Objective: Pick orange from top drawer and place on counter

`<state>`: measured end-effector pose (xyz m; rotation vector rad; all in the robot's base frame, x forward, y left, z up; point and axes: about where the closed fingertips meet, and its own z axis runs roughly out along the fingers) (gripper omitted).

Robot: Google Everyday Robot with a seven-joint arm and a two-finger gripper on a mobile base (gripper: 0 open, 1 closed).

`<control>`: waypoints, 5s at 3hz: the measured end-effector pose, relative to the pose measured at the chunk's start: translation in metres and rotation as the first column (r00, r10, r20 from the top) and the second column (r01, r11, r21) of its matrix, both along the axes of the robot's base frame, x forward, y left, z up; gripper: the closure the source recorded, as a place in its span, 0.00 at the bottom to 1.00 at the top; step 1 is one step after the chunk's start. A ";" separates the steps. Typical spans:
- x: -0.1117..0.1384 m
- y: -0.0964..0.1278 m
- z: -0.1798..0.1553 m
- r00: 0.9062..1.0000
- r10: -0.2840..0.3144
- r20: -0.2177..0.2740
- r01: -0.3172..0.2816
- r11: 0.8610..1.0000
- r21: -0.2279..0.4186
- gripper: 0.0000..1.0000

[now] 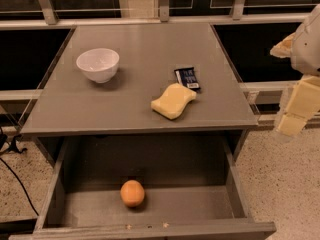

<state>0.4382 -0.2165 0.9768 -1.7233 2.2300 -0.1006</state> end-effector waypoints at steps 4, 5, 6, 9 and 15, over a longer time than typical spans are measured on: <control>0.026 0.021 -0.094 0.991 -0.122 -0.045 0.130 0.966 0.224 0.18; 0.033 0.026 -0.119 0.988 -0.147 -0.047 0.154 0.943 0.294 0.42; 0.035 0.020 -0.116 0.984 -0.177 -0.007 0.168 0.921 0.351 0.65; 0.009 0.037 -0.106 0.982 -0.190 0.009 0.161 0.858 0.488 1.00; -0.028 0.153 -0.209 0.995 -0.097 -0.034 0.096 0.756 0.647 1.00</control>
Offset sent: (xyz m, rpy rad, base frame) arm 0.0097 0.0007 -0.0378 0.0774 0.0184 -0.0680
